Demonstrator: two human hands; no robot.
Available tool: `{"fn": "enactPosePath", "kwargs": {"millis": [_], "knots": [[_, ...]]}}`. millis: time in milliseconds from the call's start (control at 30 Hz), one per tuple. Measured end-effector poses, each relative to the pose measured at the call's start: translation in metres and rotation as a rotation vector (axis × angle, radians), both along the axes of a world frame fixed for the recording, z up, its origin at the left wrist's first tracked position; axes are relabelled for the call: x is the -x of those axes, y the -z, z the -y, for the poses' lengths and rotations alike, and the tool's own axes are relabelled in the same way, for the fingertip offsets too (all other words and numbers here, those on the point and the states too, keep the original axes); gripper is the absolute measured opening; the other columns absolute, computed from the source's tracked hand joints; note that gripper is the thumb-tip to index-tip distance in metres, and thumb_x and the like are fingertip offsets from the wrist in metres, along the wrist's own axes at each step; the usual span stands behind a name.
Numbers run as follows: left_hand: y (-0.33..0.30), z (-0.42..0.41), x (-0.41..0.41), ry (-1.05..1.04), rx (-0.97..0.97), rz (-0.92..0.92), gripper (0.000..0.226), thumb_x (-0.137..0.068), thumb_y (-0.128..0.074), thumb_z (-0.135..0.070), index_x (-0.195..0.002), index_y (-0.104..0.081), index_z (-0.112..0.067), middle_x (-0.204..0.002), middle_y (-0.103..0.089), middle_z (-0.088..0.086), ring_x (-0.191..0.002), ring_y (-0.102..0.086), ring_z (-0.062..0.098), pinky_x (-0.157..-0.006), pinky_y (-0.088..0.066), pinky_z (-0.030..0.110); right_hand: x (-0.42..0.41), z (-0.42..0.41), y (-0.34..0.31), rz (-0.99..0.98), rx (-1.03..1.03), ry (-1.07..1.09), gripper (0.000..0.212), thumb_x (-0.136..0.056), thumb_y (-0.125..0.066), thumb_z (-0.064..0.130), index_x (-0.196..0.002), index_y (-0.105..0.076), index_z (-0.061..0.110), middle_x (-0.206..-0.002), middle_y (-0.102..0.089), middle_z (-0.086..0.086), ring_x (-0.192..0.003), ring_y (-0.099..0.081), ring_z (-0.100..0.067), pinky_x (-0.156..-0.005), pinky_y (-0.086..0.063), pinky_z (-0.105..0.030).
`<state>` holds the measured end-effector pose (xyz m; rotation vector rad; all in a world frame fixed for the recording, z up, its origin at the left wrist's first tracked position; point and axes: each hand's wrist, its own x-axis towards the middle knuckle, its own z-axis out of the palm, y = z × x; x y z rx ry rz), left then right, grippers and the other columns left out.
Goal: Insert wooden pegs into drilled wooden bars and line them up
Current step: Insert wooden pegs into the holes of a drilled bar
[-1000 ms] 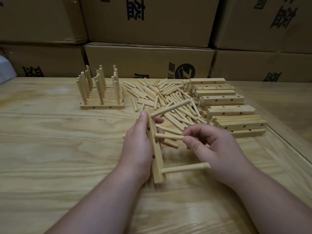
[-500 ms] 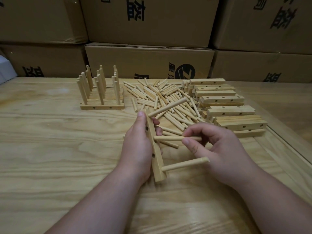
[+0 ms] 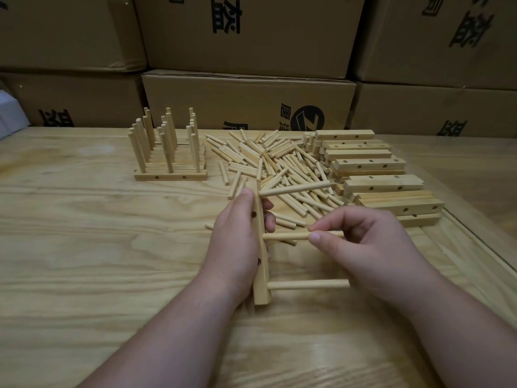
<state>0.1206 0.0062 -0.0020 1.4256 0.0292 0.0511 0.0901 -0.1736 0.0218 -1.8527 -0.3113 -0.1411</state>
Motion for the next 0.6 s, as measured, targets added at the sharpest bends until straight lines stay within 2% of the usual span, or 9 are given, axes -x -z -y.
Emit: {"fn": "enactPosePath", "kwargs": {"millis": [133,300,367,467,600], "knots": [[-0.0006,0.0006,0.0008,0.010,-0.053,0.009,0.048,-0.101,-0.033,-0.057,-0.079,-0.069,-0.035,-0.068,-0.063,-0.006,-0.053,-0.055,0.007,-0.046,-0.044,0.027,-0.0010,0.0048,0.0014,-0.057,-0.079,-0.040,0.019,-0.065,-0.081,0.031,-0.080,-0.079,0.019,-0.070,-0.071,-0.006,-0.065,-0.057,-0.012,-0.057,-0.048,-0.018],[-0.0001,0.0005,0.0013,0.014,-0.072,0.023,0.050,-0.105,-0.033,-0.055,-0.086,-0.068,-0.025,-0.068,-0.064,-0.004,-0.055,-0.055,0.009,-0.051,-0.043,0.032,-0.0026,0.0049,0.0023,-0.084,-0.111,-0.057,0.017,-0.066,-0.080,0.031,-0.080,-0.080,0.021,-0.070,-0.073,0.001,-0.065,-0.061,-0.003,-0.059,-0.048,-0.014],[-0.0004,-0.0001,0.0018,0.017,-0.058,0.014,0.051,-0.105,-0.033,-0.055,-0.084,-0.069,-0.027,-0.068,-0.064,-0.004,-0.055,-0.055,0.009,-0.051,-0.042,0.032,-0.0026,0.0044,0.0026,-0.066,-0.039,-0.032,0.018,-0.069,-0.077,0.038,-0.084,-0.080,0.028,-0.072,-0.073,-0.002,-0.066,-0.059,-0.005,-0.060,-0.048,-0.015],[-0.0009,0.0009,0.0024,0.034,-0.086,0.021,0.050,-0.105,-0.033,-0.055,-0.083,-0.069,-0.027,-0.068,-0.063,-0.005,-0.055,-0.055,0.008,-0.048,-0.043,0.029,-0.0024,0.0048,0.0047,-0.027,0.202,0.001,0.010,-0.080,-0.073,0.041,-0.089,-0.078,0.041,-0.079,-0.073,-0.001,-0.067,-0.061,-0.010,-0.063,-0.048,-0.018],[-0.0017,0.0030,0.0038,0.026,-0.089,0.030,0.047,-0.105,-0.037,-0.051,-0.082,-0.069,-0.025,-0.066,-0.062,-0.006,-0.055,-0.054,0.008,-0.043,-0.042,0.024,-0.0007,0.0014,0.0049,-0.010,0.300,-0.026,0.007,-0.082,-0.077,0.032,-0.080,-0.076,0.038,-0.081,-0.075,0.015,-0.076,-0.068,-0.001,-0.066,-0.048,-0.008]]}}
